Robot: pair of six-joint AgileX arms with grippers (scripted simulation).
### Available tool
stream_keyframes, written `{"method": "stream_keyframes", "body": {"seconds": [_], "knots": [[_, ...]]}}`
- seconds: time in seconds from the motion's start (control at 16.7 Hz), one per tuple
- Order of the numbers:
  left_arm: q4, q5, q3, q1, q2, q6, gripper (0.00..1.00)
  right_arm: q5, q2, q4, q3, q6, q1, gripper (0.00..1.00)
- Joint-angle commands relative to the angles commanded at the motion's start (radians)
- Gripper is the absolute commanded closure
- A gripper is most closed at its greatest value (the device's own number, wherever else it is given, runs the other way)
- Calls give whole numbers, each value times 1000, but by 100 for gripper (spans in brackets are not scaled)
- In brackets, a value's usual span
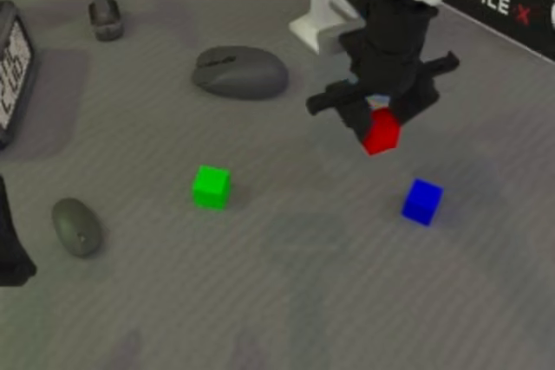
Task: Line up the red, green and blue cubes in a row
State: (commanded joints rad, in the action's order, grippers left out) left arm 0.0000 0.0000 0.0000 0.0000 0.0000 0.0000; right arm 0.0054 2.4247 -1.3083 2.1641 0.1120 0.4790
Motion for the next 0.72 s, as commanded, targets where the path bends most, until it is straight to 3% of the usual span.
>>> {"method": "stream_keyframes", "body": {"seconds": [0.42, 0.72], "knots": [[0, 0, 0, 0, 0, 0, 0, 15, 144, -156, 292, 615, 305, 100], [0, 0, 0, 0, 0, 0, 0, 26, 170, -195, 386, 785, 409, 100]]}}
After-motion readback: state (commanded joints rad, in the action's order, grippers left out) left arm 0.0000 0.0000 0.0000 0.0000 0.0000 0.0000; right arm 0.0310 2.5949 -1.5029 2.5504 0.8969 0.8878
